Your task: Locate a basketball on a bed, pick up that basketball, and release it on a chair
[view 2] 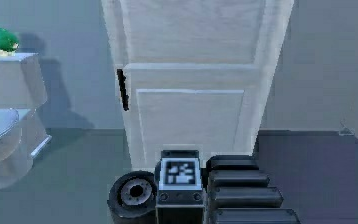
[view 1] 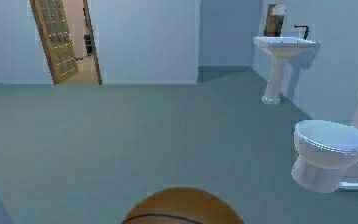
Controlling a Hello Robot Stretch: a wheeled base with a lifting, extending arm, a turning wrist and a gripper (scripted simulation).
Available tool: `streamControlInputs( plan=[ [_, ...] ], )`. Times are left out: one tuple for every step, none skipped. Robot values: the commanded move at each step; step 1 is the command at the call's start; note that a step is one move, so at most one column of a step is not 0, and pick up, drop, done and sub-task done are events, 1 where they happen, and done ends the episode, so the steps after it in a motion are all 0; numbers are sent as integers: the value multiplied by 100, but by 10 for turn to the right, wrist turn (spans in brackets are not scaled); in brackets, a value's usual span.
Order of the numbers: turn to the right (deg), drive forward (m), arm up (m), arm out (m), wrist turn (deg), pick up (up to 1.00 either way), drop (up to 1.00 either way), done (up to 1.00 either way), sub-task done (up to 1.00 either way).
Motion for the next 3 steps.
streamControlInputs(
  plan=[
    [0, 60, 0, 0, 0, 0, 0, 0, 0],
    [-450, 0, 0, 0, 0, 0, 0, 0, 0],
    [-180, 0, 0, 0, 0, 0, 0, 0, 0]
  ],
)
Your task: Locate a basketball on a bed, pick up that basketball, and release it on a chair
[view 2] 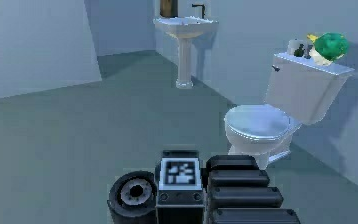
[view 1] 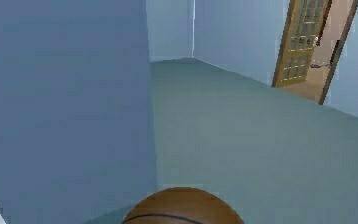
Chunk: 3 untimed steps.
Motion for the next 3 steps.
streamControlInputs(
  plan=[
    [-30, 0, 0, 0, 0, 0, 0, 0, 0],
    [0, 35, 0, 0, 0, 0, 0, 0, 0],
    [120, 0, 0, 0, 0, 0, 0, 0, 0]
  ],
)
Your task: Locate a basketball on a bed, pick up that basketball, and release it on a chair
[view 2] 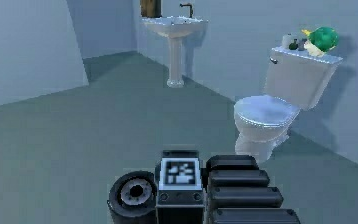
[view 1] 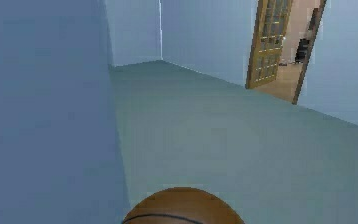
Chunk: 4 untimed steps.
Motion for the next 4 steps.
streamControlInputs(
  plan=[
    [0, 100, 0, 0, 0, 0, 0, 0, 0],
    [330, 0, 0, 0, 0, 0, 0, 0, 0],
    [0, 5, 0, 0, 0, 0, 0, 0, 0],
    [-450, 0, 0, 0, 0, 0, 0, 0, 0]
  ],
)
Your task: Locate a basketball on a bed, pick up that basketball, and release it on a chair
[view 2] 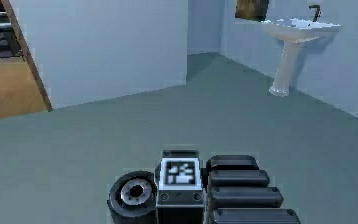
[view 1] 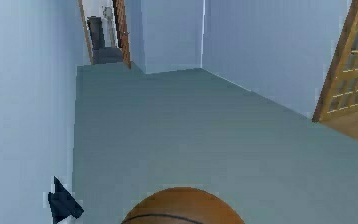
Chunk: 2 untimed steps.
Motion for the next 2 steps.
streamControlInputs(
  plan=[
    [-150, 0, 0, 0, 0, 0, 0, 0, 0],
    [0, 100, 0, 0, 0, 0, 0, 0, 0]
  ],
)
